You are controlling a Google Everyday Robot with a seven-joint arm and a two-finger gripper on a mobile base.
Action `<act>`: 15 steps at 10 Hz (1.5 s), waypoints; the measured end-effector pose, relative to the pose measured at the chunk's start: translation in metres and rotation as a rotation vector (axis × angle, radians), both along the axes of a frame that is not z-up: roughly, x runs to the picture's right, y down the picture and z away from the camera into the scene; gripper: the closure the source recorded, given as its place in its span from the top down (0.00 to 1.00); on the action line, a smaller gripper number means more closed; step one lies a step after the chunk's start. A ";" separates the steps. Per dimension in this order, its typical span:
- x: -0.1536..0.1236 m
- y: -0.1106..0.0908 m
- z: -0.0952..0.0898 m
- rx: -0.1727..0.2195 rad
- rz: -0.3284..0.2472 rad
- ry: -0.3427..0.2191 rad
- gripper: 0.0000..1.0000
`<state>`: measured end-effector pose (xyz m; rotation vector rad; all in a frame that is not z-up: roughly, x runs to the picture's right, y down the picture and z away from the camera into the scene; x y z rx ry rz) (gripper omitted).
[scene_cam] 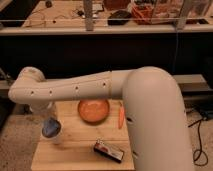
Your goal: Place the white sponge in the ceramic cup
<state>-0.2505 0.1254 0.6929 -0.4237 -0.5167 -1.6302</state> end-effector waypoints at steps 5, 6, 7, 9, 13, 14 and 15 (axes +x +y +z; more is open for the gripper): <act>0.000 0.000 0.000 -0.002 0.004 0.009 0.25; 0.001 0.000 0.000 -0.002 0.005 0.016 0.27; 0.001 0.001 0.000 -0.002 0.005 0.021 0.33; 0.000 0.001 -0.001 -0.002 0.005 0.021 0.37; 0.001 0.001 0.000 -0.002 0.010 0.026 0.45; 0.001 0.002 -0.001 -0.002 0.010 0.026 0.48; 0.001 0.002 -0.001 -0.002 0.011 0.027 0.45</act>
